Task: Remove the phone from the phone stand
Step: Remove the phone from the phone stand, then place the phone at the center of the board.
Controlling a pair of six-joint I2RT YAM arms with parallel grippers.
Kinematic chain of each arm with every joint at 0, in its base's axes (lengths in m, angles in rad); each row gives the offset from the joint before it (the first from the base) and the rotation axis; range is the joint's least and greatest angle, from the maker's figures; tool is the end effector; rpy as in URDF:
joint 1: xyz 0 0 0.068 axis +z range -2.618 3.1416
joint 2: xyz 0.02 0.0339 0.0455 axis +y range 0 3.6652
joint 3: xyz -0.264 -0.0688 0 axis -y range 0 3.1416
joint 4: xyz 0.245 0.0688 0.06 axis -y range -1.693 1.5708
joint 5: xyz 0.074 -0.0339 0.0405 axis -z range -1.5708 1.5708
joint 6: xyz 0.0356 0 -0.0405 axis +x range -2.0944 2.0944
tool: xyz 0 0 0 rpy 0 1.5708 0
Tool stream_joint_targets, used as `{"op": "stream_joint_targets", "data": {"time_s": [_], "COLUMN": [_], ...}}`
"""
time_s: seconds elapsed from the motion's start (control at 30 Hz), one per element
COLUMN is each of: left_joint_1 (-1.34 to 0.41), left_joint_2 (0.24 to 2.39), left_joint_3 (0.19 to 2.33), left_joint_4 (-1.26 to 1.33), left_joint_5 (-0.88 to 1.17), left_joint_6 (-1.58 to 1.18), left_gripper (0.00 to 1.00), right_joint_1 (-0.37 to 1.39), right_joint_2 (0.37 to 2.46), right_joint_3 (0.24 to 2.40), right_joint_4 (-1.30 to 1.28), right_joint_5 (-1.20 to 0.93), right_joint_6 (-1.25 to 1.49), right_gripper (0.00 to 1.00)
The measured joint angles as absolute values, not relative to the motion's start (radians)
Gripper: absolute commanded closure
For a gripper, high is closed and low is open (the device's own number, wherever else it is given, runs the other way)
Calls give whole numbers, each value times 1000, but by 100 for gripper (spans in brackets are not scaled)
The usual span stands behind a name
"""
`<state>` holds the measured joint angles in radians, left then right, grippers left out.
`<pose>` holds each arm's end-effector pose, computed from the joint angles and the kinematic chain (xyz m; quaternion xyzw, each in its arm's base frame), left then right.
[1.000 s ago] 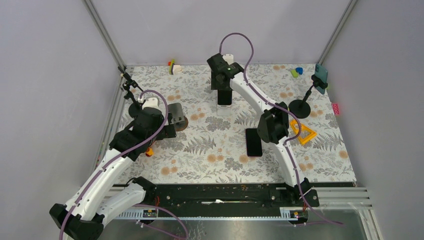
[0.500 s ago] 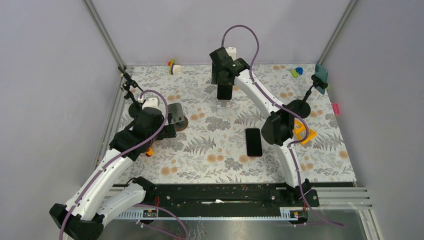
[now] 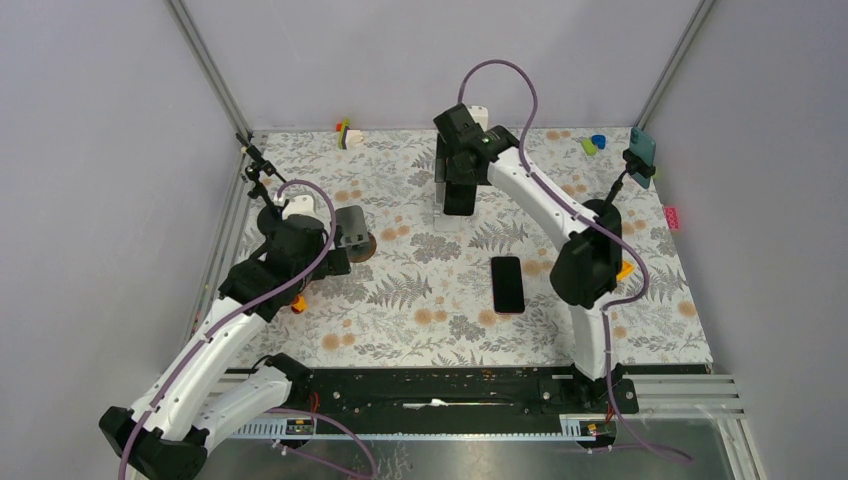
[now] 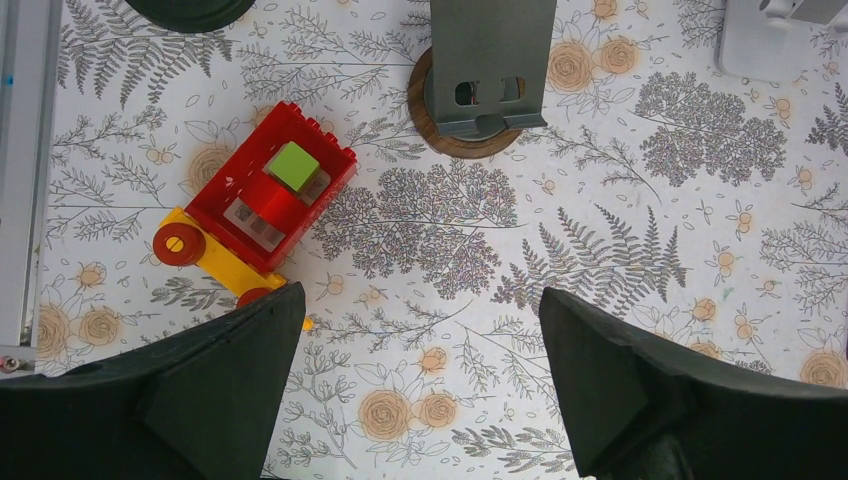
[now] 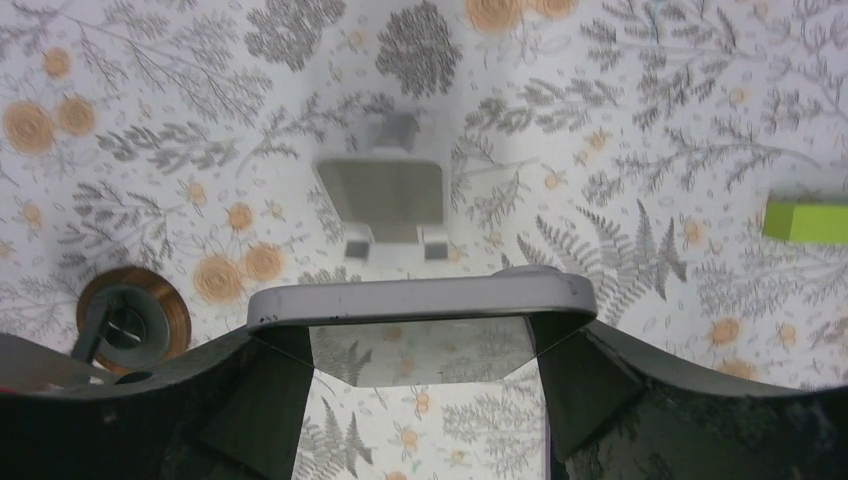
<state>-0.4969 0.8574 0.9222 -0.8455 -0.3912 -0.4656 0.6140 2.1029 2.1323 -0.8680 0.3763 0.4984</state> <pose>0.1505 -0.0661 0.3136 -0.0606 0.9064 -0.0157 0.4177 0.3906 0.2593 0.3285 0.0139 0.9196 0.0373 0.3909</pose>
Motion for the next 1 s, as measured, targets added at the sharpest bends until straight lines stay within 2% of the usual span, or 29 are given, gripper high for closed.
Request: {"op": "stream_joint_targets", "data": {"time_s": [0.17, 0.63, 1.0], "left_joint_1": [-497, -497, -497], "left_joint_2": [855, 855, 860], "left_joint_3": [922, 922, 922], "left_joint_4": [-846, -846, -846], "left_joint_5": [-398, -398, -398], "left_joint_6": [-469, -469, -469], "left_gripper": [1, 1, 1], "right_joint_1": [614, 616, 701], "right_joint_2": [1958, 1675, 1581], "right_joint_3": [1882, 1386, 1148], "right_joint_4": [-782, -605, -542], "right_joint_5": [344, 245, 234], "right_joint_6": [528, 646, 749], "right_gripper": [46, 49, 47]}}
